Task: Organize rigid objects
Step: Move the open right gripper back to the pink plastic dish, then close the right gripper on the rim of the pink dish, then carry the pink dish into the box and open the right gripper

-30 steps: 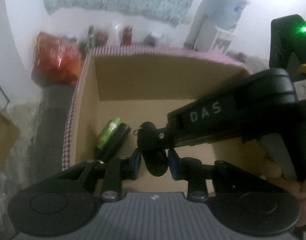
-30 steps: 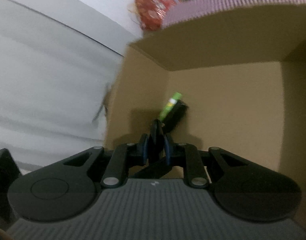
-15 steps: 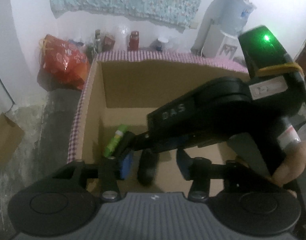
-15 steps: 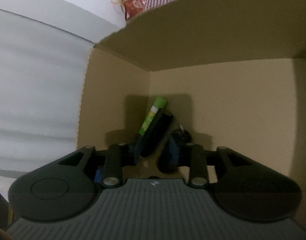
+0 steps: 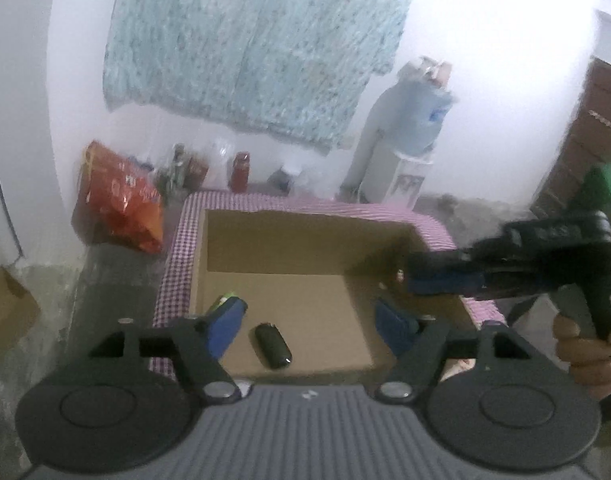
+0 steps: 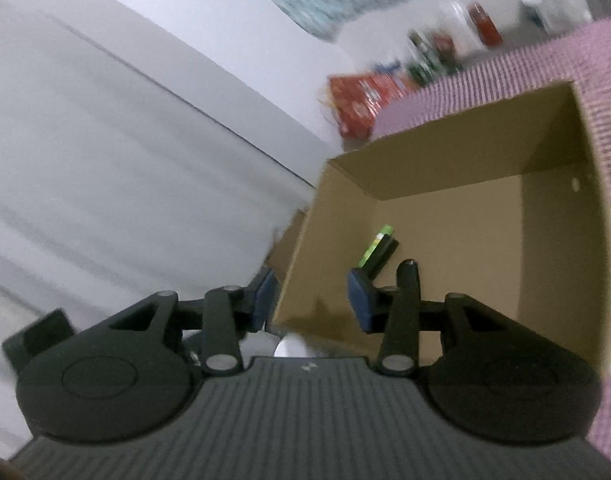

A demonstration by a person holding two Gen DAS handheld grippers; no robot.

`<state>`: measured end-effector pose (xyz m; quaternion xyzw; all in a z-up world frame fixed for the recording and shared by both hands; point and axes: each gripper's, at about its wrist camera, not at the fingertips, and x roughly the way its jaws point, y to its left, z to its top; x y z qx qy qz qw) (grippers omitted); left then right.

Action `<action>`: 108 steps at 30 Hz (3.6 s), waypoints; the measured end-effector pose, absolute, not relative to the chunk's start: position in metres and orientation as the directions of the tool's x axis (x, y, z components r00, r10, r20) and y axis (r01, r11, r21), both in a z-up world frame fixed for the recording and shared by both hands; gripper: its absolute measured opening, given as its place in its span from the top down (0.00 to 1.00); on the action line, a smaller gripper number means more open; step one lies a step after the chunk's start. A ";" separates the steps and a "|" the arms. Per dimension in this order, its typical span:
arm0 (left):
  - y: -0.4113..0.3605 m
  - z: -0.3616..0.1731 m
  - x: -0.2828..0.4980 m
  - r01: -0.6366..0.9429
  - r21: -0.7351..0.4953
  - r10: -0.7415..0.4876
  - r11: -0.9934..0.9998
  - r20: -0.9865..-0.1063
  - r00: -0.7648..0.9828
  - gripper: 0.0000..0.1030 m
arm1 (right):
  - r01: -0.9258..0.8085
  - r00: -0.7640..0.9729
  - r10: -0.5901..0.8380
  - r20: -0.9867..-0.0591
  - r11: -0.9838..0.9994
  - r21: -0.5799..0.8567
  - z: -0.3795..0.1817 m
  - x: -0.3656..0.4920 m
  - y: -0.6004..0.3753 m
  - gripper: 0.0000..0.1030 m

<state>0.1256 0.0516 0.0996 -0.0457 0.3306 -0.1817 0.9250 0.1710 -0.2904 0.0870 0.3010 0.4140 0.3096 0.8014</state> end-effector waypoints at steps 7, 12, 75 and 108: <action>0.048 0.068 0.058 0.282 -0.200 -0.344 0.938 -0.621 0.705 0.17 | -0.283 0.519 0.713 -0.471 0.663 0.693 0.071 0.059 -0.316 0.60; 0.037 0.017 0.037 0.273 -0.189 -0.324 0.943 -0.701 0.636 0.17 | -0.214 0.493 0.695 -0.523 0.680 0.702 0.017 0.020 -0.300 0.60; 0.027 0.018 0.020 0.293 0.075 -0.179 0.953 -0.639 0.748 0.28 | -0.342 0.517 0.610 -0.600 0.790 0.509 0.004 0.036 -0.179 0.83; -0.019 -0.025 0.372 0.251 -0.044 -0.114 0.967 -0.955 0.273 0.28 | -0.105 0.225 0.585 -0.779 0.810 0.578 -0.031 0.368 -0.227 0.87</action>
